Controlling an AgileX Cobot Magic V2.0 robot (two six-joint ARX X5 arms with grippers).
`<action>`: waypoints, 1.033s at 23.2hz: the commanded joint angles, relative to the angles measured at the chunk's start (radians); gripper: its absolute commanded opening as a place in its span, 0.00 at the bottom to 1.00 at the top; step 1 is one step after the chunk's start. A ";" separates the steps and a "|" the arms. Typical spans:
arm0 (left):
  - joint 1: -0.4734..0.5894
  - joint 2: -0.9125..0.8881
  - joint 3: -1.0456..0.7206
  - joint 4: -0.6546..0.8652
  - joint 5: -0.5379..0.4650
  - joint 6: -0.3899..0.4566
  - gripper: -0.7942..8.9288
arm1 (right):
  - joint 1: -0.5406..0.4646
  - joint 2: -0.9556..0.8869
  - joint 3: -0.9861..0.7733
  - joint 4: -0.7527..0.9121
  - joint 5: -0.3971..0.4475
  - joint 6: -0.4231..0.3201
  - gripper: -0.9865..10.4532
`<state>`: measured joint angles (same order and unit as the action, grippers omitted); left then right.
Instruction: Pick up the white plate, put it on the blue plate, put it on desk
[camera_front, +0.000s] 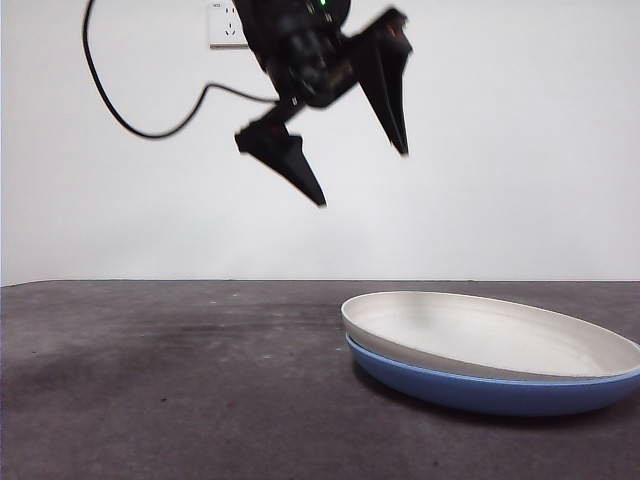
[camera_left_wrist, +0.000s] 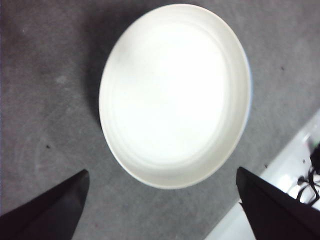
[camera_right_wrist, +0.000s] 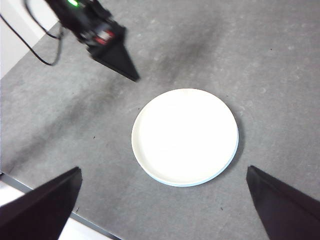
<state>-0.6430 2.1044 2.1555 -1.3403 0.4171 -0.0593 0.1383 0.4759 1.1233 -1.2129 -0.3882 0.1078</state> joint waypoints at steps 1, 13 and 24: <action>-0.007 -0.089 0.032 -0.031 -0.002 0.066 0.57 | 0.003 0.018 0.016 0.007 0.005 0.001 0.59; 0.038 -0.655 -0.170 -0.078 -0.002 0.177 0.66 | 0.003 0.137 0.010 0.007 0.042 -0.003 0.59; 0.077 -1.203 -0.713 0.087 -0.028 0.203 0.66 | 0.002 0.220 -0.285 0.196 -0.032 0.073 0.59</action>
<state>-0.5606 0.8989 1.4380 -1.2686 0.3908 0.1345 0.1383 0.6811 0.8394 -1.0363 -0.4118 0.1551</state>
